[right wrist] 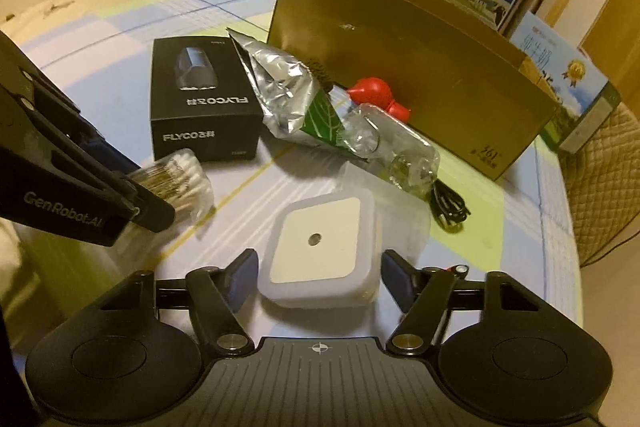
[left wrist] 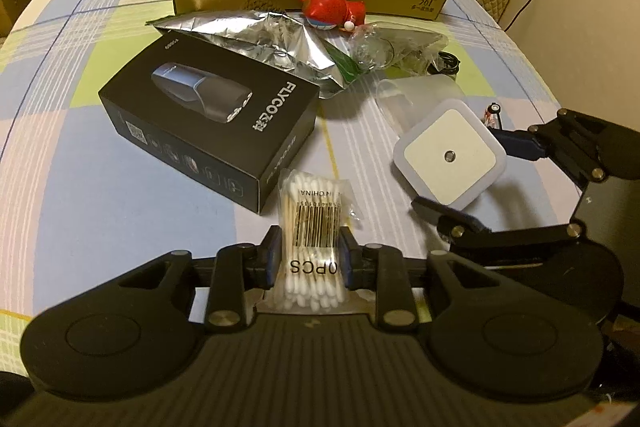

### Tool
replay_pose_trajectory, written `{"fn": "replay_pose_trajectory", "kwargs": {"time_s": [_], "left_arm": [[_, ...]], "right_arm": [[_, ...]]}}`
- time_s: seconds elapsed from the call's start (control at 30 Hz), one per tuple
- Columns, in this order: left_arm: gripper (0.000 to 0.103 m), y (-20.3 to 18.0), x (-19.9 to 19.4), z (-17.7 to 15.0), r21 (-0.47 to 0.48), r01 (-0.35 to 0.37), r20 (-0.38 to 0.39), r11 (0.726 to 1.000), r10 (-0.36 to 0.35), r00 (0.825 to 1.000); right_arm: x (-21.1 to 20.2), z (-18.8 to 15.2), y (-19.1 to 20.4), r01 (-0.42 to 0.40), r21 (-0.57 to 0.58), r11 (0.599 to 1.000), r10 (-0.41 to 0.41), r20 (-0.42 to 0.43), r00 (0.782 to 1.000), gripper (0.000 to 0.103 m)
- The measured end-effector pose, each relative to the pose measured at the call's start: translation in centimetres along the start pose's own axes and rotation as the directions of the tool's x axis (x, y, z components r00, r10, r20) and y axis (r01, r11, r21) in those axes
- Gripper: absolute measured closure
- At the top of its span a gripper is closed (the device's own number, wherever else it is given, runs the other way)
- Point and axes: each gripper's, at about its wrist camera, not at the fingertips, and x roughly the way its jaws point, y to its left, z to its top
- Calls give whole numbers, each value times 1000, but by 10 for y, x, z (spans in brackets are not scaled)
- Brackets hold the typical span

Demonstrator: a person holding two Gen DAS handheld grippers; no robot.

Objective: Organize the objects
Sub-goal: 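Grasp the cotton swab bag with the left tool while the right tool grasps the white night light, then carry the swab bag and night light into the cardboard box and release both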

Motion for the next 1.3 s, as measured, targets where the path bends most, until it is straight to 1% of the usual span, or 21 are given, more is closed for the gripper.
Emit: {"fn": "replay_pose_trajectory", "kwargs": {"time_s": [0.07, 0.23, 0.27, 0.3, 0.37, 0.57, 0.7, 0.8, 0.9, 1.0, 1.13, 1.3], "left_arm": [[72, -1, 1, 0, 6, -10, 3, 1000, 10, 1000], [72, -5, 3, -2, 34, -32, 5, 999, 32, 999], [74, -6, 3, -2, 44, -37, 2, 998, 37, 999], [81, -7, 3, -2, 52, -38, 1, 998, 38, 999], [82, -9, 2, -2, 53, -35, -3, 998, 35, 999], [84, -13, -7, -3, 43, -10, 2, 999, 10, 1000], [84, -18, -21, 4, 41, 1, 30, 999, -2, 1000], [84, -21, -33, 15, 50, 6, 62, 999, -9, 998], [84, -21, -45, 33, 55, 13, 98, 998, -19, 995], [84, -18, -57, 59, 66, 18, 141, 998, -27, 990], [84, -9, -70, 109, 74, 18, 203, 997, -33, 979], [84, 6, -71, 181, 75, -9, 262, 997, -11, 965]], "right_arm": [[-1, -1, -1, 2, 1, 1000, -2, 2, 1000, 40], [-6, -3, -10, 6, 55, 998, -7, 14, 1000, 40], [-8, -4, -12, 8, 66, 998, -9, 17, 1000, 40], [-11, -4, -14, 11, 78, 997, -13, 20, 1000, 40], [-15, -5, -18, 10, 98, 995, -12, 20, 1000, 41], [-32, -8, -28, 15, 159, 987, -21, 34, 999, 41], [-45, -8, -34, 16, 189, 982, -27, 51, 998, 41], [-55, -3, -42, 10, 215, 977, -26, 72, 997, 41], [-63, 9, -54, -6, 245, 970, -19, 98, 995, 41], [-69, 28, -73, -24, 276, 961, -14, 134, 991, 41], [-71, 67, -105, -48, 295, 954, -10, 193, 981, 41], [-59, 128, -153, -56, 309, 949, -27, 256, 966, 41]]}}
